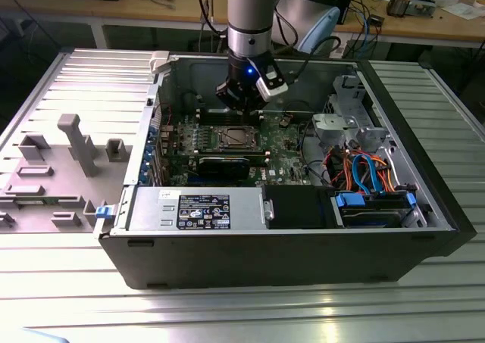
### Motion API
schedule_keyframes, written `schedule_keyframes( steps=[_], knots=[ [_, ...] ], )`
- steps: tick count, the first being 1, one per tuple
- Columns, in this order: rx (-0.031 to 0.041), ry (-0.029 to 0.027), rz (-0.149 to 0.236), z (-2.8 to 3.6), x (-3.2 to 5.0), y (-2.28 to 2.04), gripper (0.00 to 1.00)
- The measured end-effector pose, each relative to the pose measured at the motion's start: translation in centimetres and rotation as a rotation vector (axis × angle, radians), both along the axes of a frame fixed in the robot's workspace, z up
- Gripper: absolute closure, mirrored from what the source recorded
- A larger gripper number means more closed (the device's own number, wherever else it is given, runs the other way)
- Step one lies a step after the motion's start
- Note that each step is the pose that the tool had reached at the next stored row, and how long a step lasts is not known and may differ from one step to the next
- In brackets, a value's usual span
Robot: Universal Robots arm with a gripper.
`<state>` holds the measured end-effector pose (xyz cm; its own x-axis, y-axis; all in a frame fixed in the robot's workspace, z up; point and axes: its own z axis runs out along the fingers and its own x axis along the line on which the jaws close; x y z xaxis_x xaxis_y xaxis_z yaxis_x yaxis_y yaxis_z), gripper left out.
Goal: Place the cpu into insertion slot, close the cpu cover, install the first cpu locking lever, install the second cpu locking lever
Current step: 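Install the second cpu locking lever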
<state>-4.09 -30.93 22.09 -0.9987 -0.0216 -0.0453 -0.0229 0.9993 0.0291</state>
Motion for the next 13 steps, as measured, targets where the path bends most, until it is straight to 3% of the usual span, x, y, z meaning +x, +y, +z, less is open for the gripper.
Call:
schedule_keyframes(
  steps=[4, 11, 13],
  knots=[
    [-0.0001, 0.0, 0.0, -0.01, -0.01, -0.47, 0.89],
    [-0.0001, 0.0, 0.0, -0.04, -0.01, -2.04, 0.89],
    [0.0, -0.0001, 0.0, -0.04, -0.01, -2.25, 0.89]
  ],
)
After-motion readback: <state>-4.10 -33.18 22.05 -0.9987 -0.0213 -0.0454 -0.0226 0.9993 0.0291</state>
